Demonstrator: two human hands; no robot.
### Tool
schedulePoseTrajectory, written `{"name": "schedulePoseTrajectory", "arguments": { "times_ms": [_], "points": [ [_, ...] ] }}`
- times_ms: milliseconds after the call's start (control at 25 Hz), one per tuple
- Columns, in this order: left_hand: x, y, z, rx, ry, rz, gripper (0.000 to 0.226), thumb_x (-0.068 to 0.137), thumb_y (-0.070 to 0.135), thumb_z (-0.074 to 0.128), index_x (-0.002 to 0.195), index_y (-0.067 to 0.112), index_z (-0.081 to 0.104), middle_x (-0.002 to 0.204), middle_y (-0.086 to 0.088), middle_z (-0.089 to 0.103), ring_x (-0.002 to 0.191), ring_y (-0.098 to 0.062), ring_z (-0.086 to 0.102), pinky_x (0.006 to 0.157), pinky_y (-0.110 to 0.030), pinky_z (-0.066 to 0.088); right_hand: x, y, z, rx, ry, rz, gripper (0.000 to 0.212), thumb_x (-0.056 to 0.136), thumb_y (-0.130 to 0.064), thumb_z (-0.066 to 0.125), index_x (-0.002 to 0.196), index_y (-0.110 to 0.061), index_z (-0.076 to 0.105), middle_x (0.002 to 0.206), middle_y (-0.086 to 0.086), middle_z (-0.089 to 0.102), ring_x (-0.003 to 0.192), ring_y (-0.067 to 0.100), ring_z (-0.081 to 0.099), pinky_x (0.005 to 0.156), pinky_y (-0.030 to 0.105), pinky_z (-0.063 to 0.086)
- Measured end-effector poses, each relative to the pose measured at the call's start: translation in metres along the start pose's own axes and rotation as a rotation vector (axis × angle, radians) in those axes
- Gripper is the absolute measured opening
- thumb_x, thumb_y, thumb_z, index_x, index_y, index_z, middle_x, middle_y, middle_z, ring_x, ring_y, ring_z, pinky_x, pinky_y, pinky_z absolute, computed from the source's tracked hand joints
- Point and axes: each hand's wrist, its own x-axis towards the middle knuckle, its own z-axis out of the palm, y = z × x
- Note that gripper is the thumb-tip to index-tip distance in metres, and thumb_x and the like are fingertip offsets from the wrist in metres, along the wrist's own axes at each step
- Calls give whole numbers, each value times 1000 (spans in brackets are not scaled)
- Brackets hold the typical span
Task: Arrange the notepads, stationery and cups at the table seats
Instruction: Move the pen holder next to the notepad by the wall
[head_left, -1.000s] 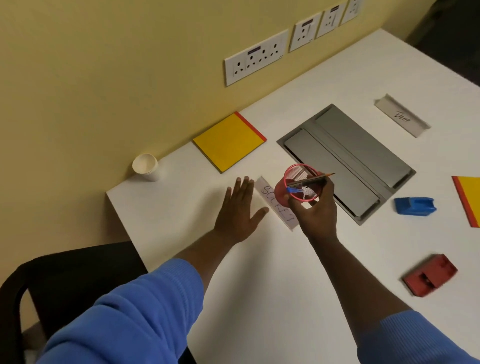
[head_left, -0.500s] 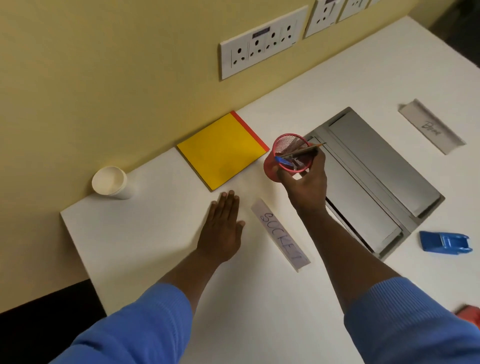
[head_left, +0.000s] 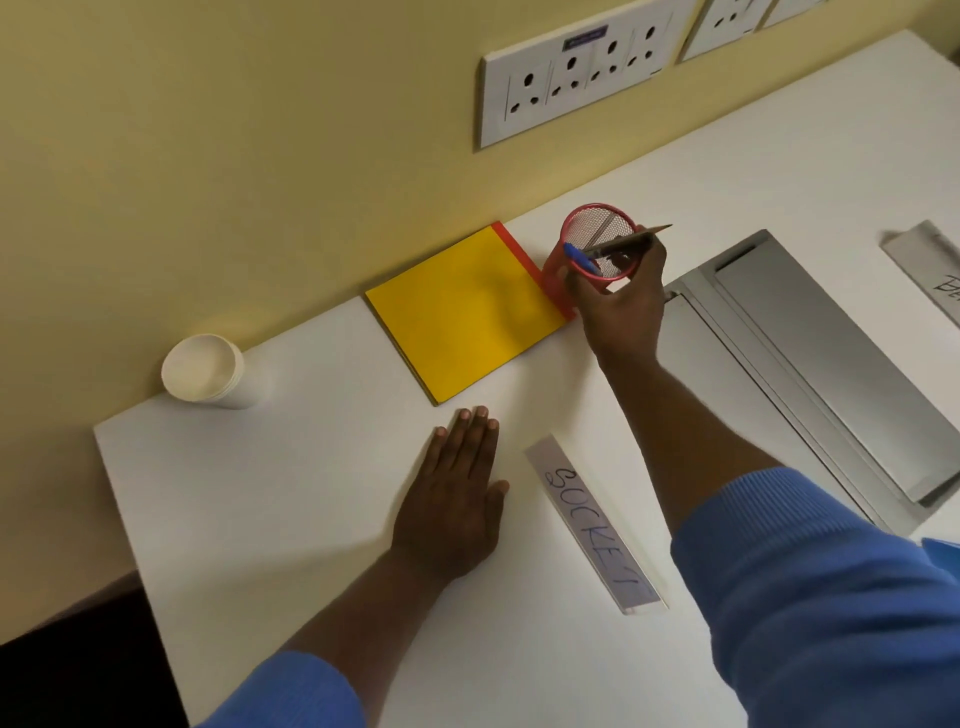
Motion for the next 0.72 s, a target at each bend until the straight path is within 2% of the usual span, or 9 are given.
{"name": "schedulePoseTrajectory", "arguments": {
  "times_ms": [160,360,560,640,720],
  "points": [
    [0,-1,2,-6,21,2,67,105,40,35,160,7,18,170,-10,12,158,-26,6,127,-48,17,30,3,24,-8,20,-1,86,77,-45,83,146,-20,38,142,-1,55,129,11,51,85,-2,40],
    [0,0,1,-12,16,-7,67,106,41,36,161,8,17,170,-9,10,158,-24,4,127,-46,17,52,2,48,-3,-23,-9,85,80,-35,84,148,-15,37,145,3,52,121,7,47,73,-9,35],
    [0,0,1,3,13,-5,67,106,43,35,161,9,17,170,-8,9,158,-23,3,127,-45,17,61,3,59,-39,-80,-18,99,79,-33,85,157,-14,27,153,6,47,139,20,45,80,-10,34],
    [0,0,2,4,12,-7,68,106,43,35,161,9,16,170,-8,9,158,-23,3,127,-45,17,58,6,57,-69,-118,-19,106,79,-37,85,159,-15,20,157,6,43,143,20,41,96,-1,35],
    [-1,0,2,2,8,-5,68,106,43,33,161,8,16,170,-9,9,158,-24,3,127,-46,17,50,10,52,-118,-128,21,112,78,-45,85,161,-16,15,162,4,36,148,20,35,115,26,36]
  ]
}}
